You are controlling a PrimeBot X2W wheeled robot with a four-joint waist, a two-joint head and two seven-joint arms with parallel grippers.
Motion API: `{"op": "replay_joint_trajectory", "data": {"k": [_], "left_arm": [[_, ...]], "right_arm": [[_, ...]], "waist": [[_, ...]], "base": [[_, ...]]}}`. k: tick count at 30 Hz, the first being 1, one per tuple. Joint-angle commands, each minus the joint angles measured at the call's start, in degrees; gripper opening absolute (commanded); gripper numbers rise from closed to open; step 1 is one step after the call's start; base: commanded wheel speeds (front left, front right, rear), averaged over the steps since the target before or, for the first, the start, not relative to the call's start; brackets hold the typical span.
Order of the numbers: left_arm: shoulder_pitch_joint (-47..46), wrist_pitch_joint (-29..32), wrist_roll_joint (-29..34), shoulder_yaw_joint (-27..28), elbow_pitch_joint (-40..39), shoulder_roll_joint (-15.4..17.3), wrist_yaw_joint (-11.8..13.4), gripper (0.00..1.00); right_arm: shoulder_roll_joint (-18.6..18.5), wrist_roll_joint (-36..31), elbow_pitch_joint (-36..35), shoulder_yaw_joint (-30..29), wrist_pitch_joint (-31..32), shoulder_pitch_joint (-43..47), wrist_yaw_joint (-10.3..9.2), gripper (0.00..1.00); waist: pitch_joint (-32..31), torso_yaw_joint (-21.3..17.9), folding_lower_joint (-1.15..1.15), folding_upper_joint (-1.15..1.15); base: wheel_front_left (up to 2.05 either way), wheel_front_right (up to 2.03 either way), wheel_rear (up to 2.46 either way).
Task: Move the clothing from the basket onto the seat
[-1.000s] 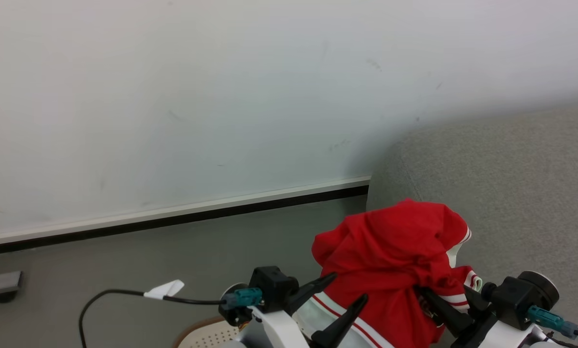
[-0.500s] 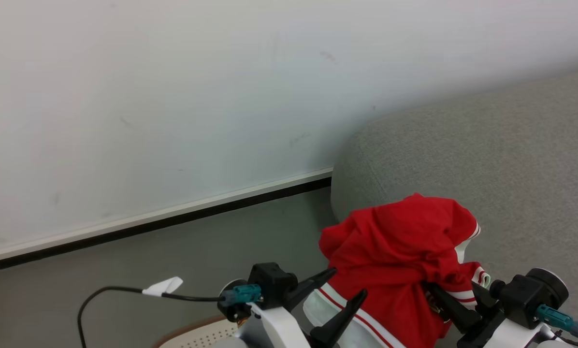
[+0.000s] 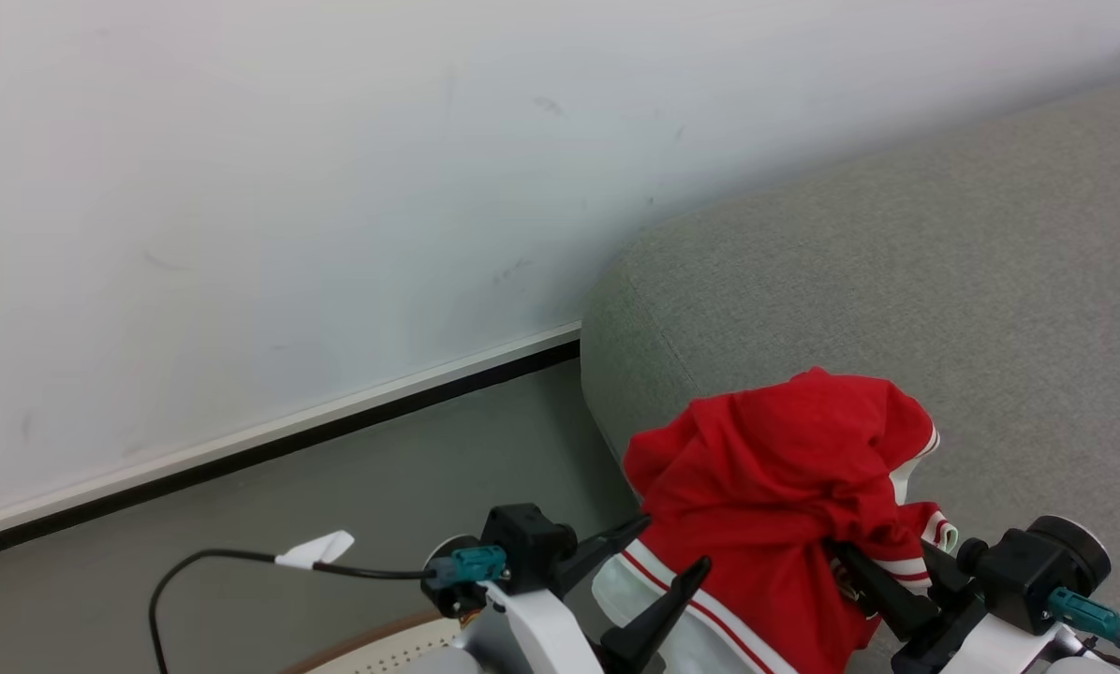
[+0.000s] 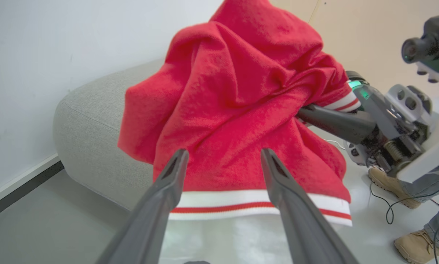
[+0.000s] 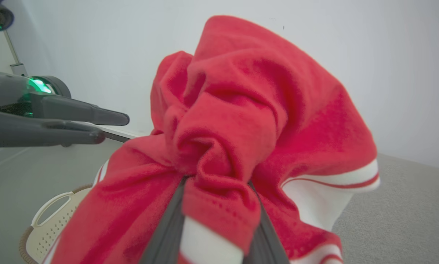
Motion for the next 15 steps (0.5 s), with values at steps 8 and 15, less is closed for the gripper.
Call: {"op": "replay_joint_trajectory", "data": {"k": [8, 15], "left_arm": [[-0.8, -0.6, -0.3, 0.0, 0.3, 0.2, 0.2, 1.00], [-1.2, -0.5, -0.4, -0.2, 0.4, 0.2, 0.1, 1.00]], "right_arm": [[-0.1, -0.4, -0.6, -0.7, 0.0, 0.2, -0.10, 0.00], [-0.2, -0.5, -0.6, -1.3, -0.3, 0.7, -0.10, 0.00]], "waist": [[0.2, -2.9, 0.00, 0.00], [0.4, -4.2, 0.00, 0.00]], "base": [[0.00, 0.00, 0.00], [0.00, 0.00, 0.00]]}}
